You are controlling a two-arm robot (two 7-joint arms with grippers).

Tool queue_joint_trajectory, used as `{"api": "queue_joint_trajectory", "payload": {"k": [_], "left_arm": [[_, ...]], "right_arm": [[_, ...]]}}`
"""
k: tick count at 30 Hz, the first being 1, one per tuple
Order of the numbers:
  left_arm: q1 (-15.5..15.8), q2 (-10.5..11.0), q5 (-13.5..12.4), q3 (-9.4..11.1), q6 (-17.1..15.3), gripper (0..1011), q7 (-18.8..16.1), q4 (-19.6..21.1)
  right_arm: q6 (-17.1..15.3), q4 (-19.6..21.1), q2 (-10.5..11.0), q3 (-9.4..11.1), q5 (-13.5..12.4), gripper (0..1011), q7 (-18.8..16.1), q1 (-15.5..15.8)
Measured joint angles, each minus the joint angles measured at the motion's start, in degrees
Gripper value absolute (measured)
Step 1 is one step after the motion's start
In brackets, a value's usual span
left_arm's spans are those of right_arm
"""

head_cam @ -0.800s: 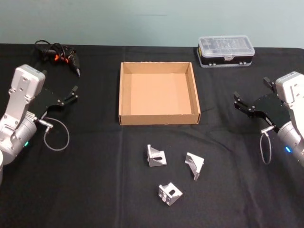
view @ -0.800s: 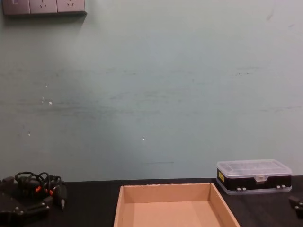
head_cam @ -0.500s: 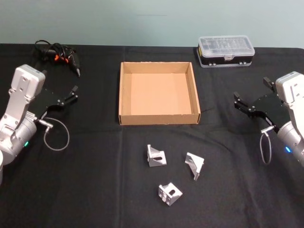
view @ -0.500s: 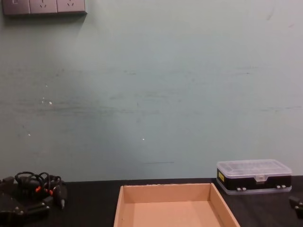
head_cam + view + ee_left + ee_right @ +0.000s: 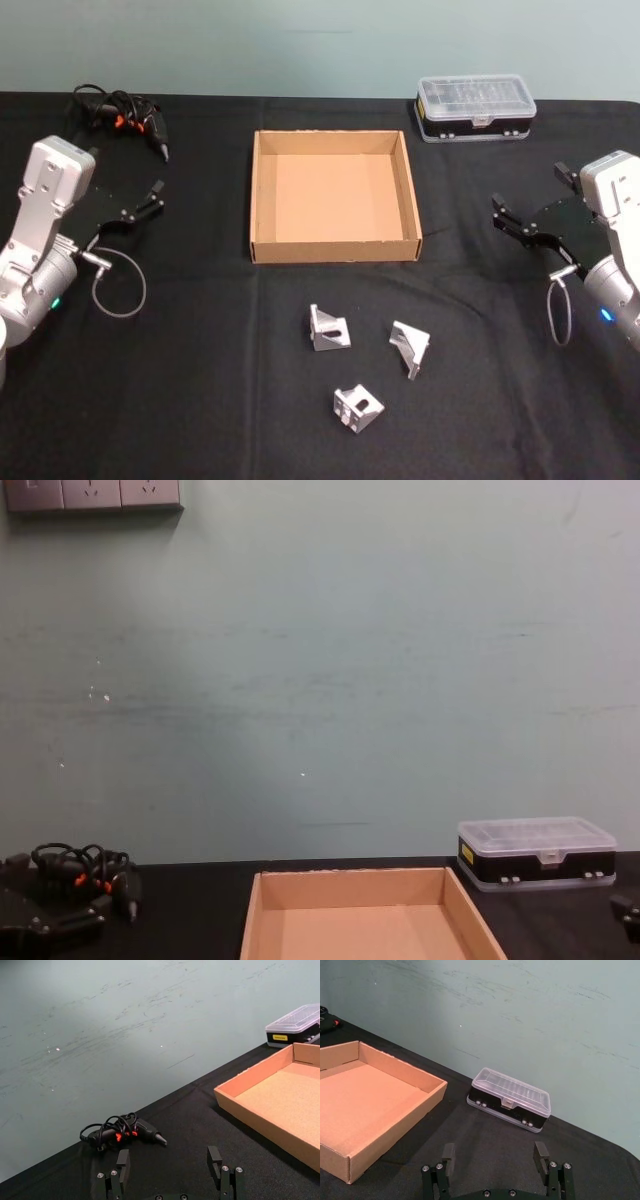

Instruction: Use one hand to pick up the angle iron from the table and place it into the box.

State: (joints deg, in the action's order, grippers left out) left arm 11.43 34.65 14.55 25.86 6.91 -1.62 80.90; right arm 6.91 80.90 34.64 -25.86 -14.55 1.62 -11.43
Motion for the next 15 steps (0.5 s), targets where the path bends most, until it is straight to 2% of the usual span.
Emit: {"api": "queue_joint_trajectory", "payload": {"k": [15], "left_arm": [[0.0,0.0,0.0,0.0,0.0,1011,0.0,0.0]], "right_arm": [[0.0,0.0,0.0,0.0,0.0,1003,0.0,0.0]]}}
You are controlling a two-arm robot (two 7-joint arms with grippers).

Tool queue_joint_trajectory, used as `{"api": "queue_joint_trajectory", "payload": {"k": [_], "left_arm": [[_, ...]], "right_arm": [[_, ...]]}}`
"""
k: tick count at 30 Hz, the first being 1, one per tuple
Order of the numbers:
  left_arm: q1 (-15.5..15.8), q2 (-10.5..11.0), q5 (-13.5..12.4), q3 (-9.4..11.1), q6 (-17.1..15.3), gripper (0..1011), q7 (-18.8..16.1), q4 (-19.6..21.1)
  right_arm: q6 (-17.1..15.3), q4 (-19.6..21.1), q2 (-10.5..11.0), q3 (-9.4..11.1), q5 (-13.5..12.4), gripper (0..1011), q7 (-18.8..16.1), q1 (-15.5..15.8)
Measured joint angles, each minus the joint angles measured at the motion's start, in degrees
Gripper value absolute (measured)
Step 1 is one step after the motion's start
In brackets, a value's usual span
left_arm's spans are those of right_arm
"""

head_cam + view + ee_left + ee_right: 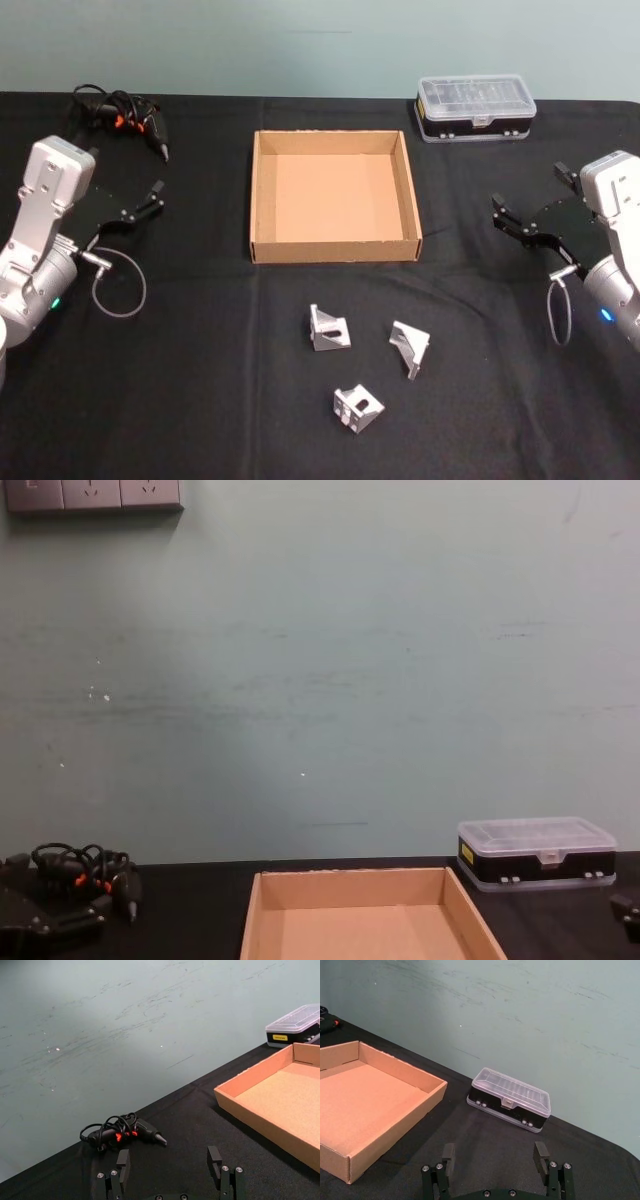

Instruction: Use one hand to pick up the angle iron from the table and place it into the box.

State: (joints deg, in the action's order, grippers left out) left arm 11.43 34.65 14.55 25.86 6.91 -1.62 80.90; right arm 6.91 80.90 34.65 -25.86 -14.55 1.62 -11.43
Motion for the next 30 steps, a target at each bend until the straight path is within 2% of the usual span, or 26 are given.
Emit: {"api": "queue_joint_trajectory", "payload": {"k": [30], "left_arm": [[0.0,0.0,0.0,0.0,0.0,1011,0.0,0.0]], "right_arm": [[0.0,0.0,0.0,0.0,0.0,1003,0.0,0.0]]}}
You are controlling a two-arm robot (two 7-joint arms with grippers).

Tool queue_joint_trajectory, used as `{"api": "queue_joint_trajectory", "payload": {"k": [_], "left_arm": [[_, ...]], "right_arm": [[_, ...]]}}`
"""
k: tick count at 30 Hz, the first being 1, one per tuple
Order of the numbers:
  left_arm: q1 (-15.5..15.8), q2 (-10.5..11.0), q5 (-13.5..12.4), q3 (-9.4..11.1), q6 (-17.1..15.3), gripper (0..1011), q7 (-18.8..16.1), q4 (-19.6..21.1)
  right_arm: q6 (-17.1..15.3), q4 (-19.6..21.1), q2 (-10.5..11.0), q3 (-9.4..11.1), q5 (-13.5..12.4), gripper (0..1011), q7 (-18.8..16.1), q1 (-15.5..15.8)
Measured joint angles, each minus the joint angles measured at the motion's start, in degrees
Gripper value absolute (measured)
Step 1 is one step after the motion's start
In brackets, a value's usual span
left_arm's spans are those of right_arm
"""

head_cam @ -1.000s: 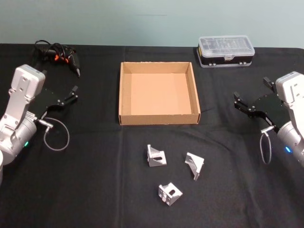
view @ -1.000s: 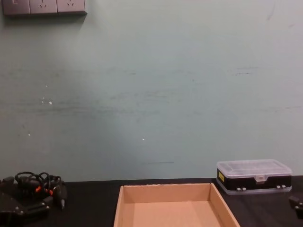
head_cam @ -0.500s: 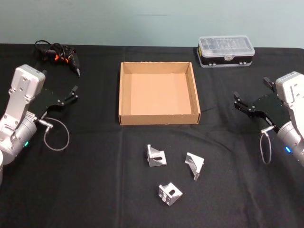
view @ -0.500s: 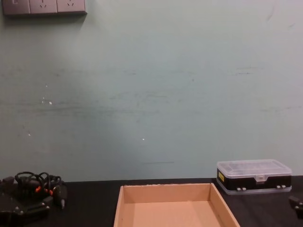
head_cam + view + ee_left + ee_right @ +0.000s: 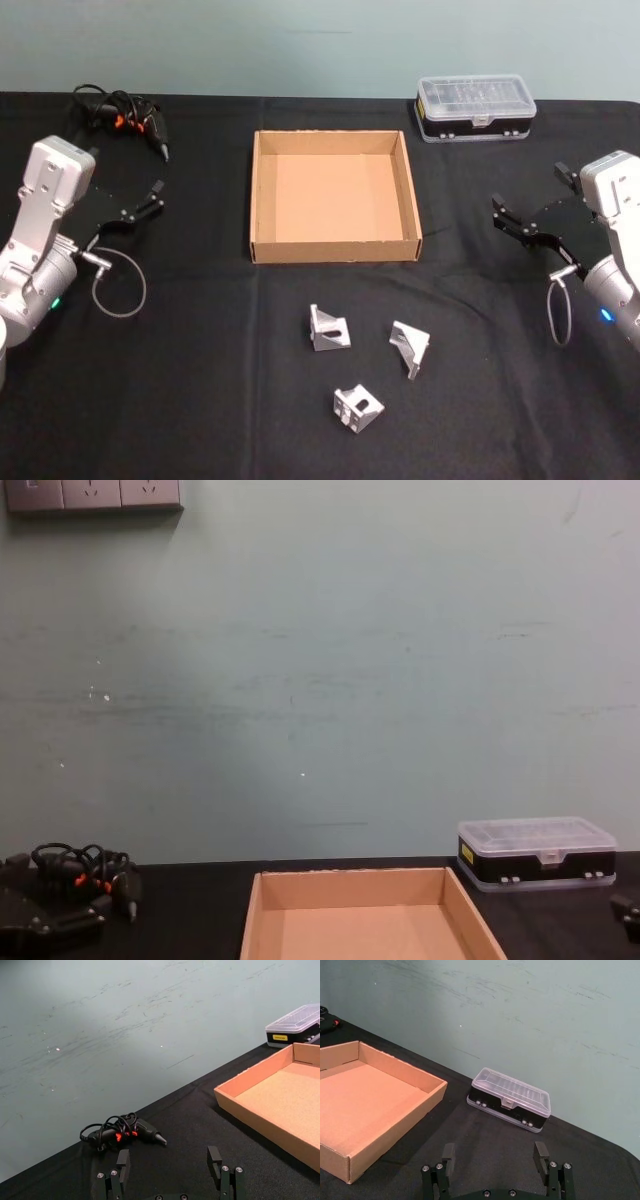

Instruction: Use one hand to pick up the angle iron from the table and place it into the box.

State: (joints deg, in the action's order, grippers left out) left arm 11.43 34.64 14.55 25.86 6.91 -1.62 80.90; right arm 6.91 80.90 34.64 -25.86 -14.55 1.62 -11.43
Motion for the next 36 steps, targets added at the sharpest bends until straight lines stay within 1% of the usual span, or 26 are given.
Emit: {"api": "queue_joint_trajectory", "payload": {"k": [5,9,13,14,16,19,22,23,24,26,27,33,36], "left_arm": [[0.0,0.0,0.0,0.0,0.0,1011,0.0,0.0],[0.0,0.0,0.0,0.0,0.0,1011,0.0,0.0],[0.0,0.0,0.0,0.0,0.0,1011,0.0,0.0],[0.0,0.0,0.0,0.0,0.0,1011,0.0,0.0],[0.0,0.0,0.0,0.0,0.0,1011,0.0,0.0],[0.0,0.0,0.0,0.0,0.0,1011,0.0,0.0],[0.0,0.0,0.0,0.0,0.0,1012,0.0,0.0],[0.0,0.0,0.0,0.0,0.0,1011,0.0,0.0],[0.0,0.0,0.0,0.0,0.0,1011,0.0,0.0],[0.0,0.0,0.0,0.0,0.0,1011,0.0,0.0],[0.0,0.0,0.0,0.0,0.0,1011,0.0,0.0],[0.0,0.0,0.0,0.0,0.0,1012,0.0,0.0],[0.0,0.0,0.0,0.0,0.0,1011,0.0,0.0]], "right_arm": [[0.0,0.0,-0.1,0.2,0.1,1003,-0.1,0.0],[0.0,0.2,-0.4,1.2,-0.2,1003,-1.3,0.4],[0.0,1.9,-0.3,2.8,-1.5,1003,-2.7,1.7],[0.0,1.9,-0.3,2.8,-1.5,1003,-2.7,1.7],[0.1,4.0,0.2,4.1,-2.8,1003,-3.8,2.9],[0.1,5.8,0.6,5.1,-3.9,1003,-4.7,4.1],[-0.1,9.0,1.7,7.0,-6.1,1003,-6.5,6.1],[-0.1,9.0,1.7,7.0,-6.1,1002,-6.5,6.1],[-0.4,10.4,2.2,7.8,-7.1,1003,-7.3,7.0],[-0.8,11.8,2.8,8.6,-8.0,1003,-8.1,7.9],[-1.3,13.2,3.4,9.5,-9.0,1003,-8.9,8.8],[-3.8,17.9,6.0,12.2,-11.5,1003,-11.4,12.2],[-5.3,21.4,8.2,13.9,-12.9,1003,-13.5,14.7]]}}
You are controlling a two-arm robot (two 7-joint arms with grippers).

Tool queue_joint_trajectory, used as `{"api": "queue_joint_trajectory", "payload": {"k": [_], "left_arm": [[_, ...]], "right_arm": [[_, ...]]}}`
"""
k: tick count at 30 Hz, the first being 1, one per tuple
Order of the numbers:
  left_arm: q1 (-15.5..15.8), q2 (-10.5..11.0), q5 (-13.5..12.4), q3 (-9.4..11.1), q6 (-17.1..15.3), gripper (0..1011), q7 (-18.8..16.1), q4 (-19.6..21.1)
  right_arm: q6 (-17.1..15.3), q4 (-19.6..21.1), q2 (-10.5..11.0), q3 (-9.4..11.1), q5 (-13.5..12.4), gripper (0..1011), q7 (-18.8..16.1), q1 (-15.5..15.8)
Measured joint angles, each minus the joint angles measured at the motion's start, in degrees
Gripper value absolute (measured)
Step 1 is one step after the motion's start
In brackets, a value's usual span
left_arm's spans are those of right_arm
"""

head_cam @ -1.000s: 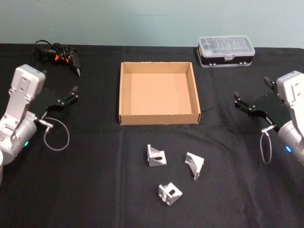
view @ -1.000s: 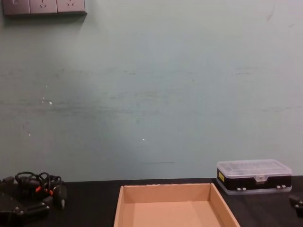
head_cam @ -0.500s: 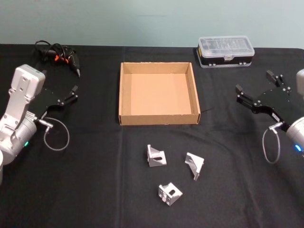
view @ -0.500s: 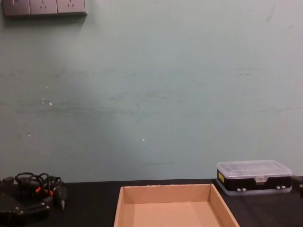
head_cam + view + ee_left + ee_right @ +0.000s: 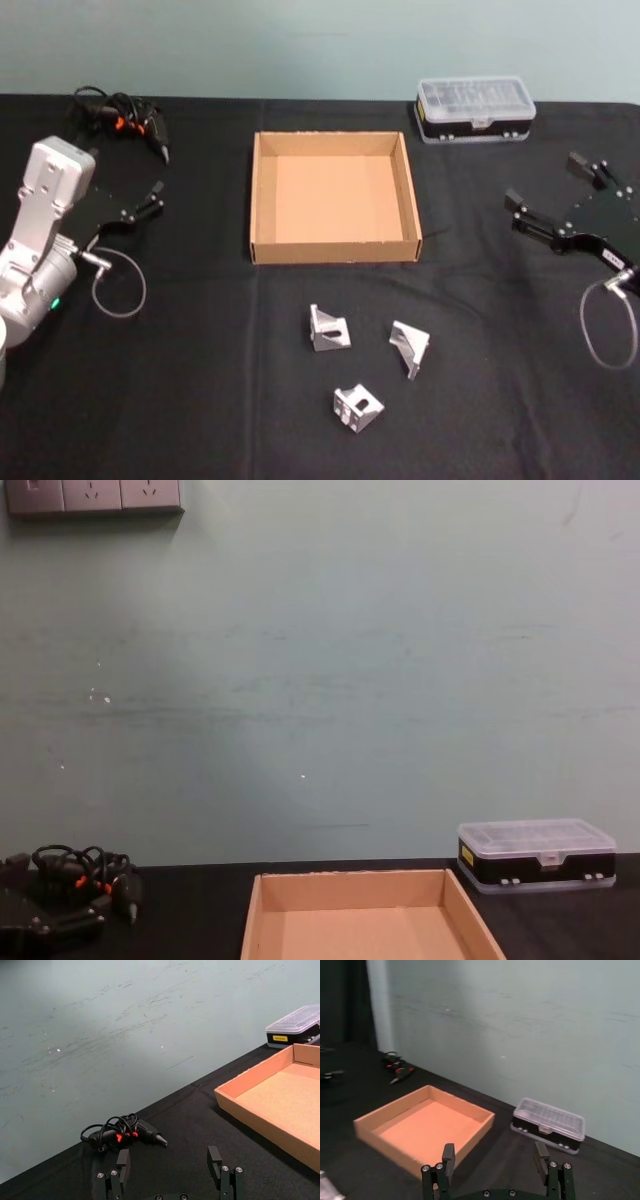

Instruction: Use one hand to pick up the angle iron from the table and place it into the box.

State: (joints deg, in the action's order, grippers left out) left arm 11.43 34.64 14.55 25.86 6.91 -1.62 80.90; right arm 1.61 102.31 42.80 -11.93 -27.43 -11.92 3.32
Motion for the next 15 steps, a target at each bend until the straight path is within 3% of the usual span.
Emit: {"api": "queue_joint_trajectory", "payload": {"k": [6,15], "left_arm": [[0.0,0.0,0.0,0.0,0.0,1011,0.0,0.0],[0.0,0.0,0.0,0.0,0.0,1011,0.0,0.0]], "right_arm": [[-1.9,4.8,3.2,2.9,-2.0,1003,-3.4,4.2],[-5.2,10.0,7.9,5.5,-2.9,1003,-8.2,9.4]]}}
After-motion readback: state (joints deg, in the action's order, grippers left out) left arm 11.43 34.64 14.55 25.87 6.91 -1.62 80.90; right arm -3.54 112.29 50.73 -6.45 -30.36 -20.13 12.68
